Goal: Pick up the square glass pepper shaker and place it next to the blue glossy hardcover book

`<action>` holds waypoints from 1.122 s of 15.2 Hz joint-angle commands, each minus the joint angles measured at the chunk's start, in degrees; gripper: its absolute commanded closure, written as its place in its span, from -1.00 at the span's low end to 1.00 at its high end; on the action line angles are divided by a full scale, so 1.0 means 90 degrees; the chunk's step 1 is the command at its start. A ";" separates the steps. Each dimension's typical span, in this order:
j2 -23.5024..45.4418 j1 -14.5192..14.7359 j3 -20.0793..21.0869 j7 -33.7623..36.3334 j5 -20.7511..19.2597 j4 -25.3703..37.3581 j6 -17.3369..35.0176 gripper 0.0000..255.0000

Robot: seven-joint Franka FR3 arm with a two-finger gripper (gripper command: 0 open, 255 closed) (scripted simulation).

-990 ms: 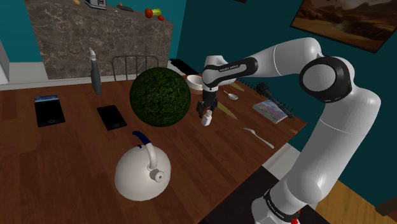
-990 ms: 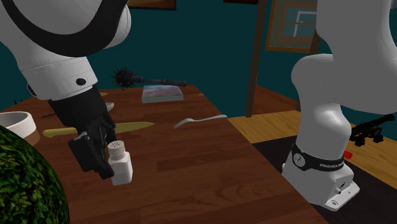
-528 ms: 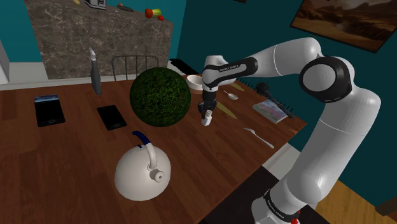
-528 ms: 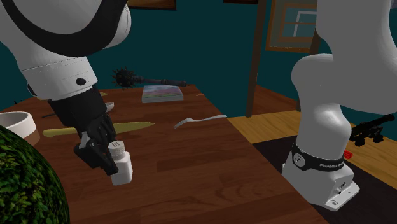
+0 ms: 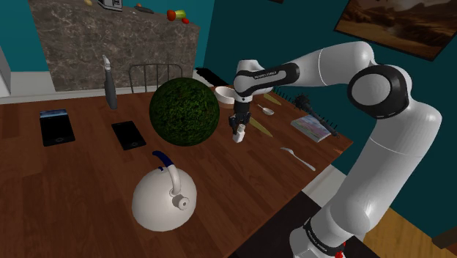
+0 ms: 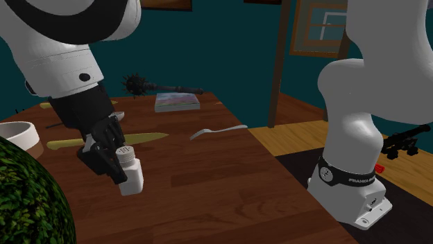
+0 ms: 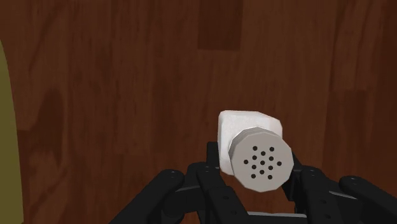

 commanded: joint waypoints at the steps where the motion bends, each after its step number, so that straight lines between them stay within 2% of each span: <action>1: -0.0080 0.0000 0.0000 -0.0004 0.0002 0.0053 -0.0135 1.00; 17: -0.0540 0.0002 0.0004 -0.0039 0.0018 0.0860 -0.1402 1.00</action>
